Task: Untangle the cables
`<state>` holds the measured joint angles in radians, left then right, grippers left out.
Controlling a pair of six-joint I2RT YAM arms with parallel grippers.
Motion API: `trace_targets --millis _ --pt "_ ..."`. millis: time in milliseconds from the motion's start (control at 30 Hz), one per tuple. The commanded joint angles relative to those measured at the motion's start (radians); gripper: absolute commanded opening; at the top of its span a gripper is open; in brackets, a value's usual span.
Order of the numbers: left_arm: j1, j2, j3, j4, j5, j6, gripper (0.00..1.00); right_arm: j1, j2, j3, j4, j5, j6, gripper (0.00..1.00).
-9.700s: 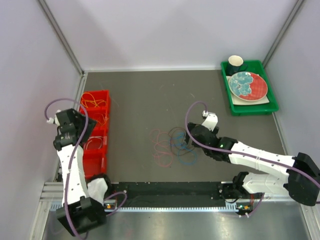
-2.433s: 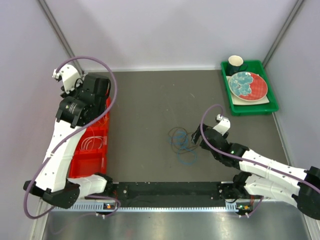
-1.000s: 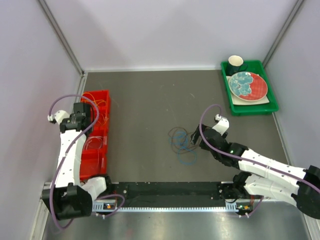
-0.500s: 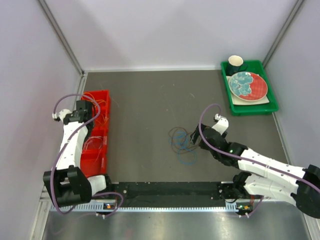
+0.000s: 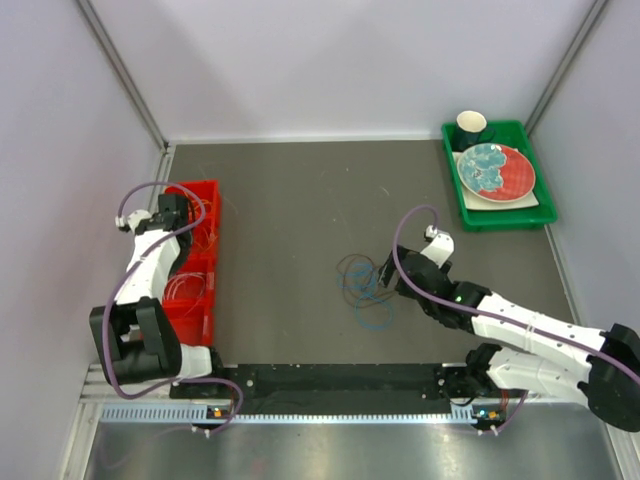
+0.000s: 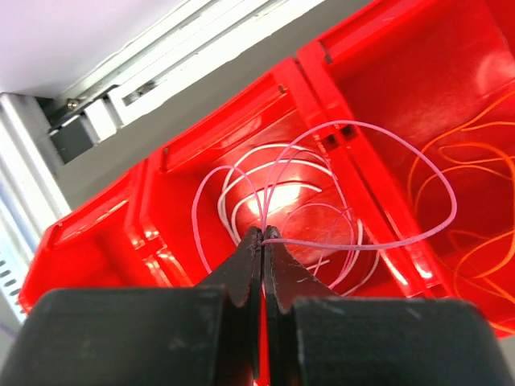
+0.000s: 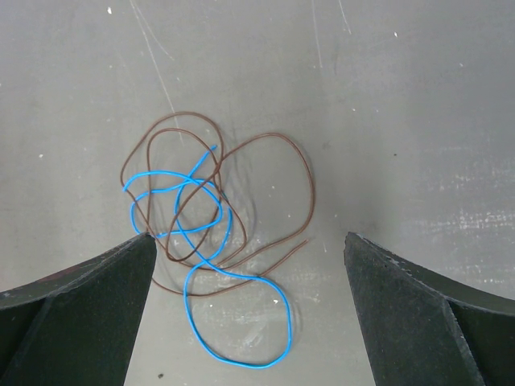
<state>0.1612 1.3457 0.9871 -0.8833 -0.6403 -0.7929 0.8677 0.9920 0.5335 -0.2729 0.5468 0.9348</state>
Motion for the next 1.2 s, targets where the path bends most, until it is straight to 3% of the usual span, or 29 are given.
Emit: trace_targets --millis 0,200,300,333,367,400,433,1000,1167 --pt "0.006 0.015 0.022 0.070 0.017 0.018 0.00 -0.004 0.016 0.051 0.023 -0.002 -0.013 0.99" --pt "0.014 0.017 0.062 0.026 0.071 0.015 0.00 -0.006 0.028 0.060 0.020 -0.004 -0.014 0.99" --pt "0.015 -0.037 0.049 0.040 0.123 0.026 0.34 -0.006 0.027 0.060 0.018 -0.004 -0.014 0.99" --pt "0.015 -0.092 0.039 0.047 0.128 0.029 0.51 -0.006 0.027 0.060 0.017 -0.004 -0.013 0.99" --pt "0.014 -0.120 0.032 0.055 0.128 0.035 0.78 -0.006 0.027 0.060 0.018 -0.002 -0.013 0.99" --pt "0.014 -0.147 0.027 0.060 0.123 0.037 0.94 -0.007 0.027 0.060 0.021 -0.004 -0.014 0.99" --pt "0.015 -0.187 0.028 0.053 0.116 0.034 0.99 -0.006 0.027 0.060 0.020 -0.004 -0.014 0.99" --pt "0.015 -0.243 0.027 0.032 0.125 0.070 0.98 -0.004 0.022 0.059 0.017 -0.004 -0.013 0.99" --pt "0.015 -0.186 0.025 0.069 0.111 0.084 0.94 -0.007 0.027 0.060 0.018 -0.005 -0.014 0.99"
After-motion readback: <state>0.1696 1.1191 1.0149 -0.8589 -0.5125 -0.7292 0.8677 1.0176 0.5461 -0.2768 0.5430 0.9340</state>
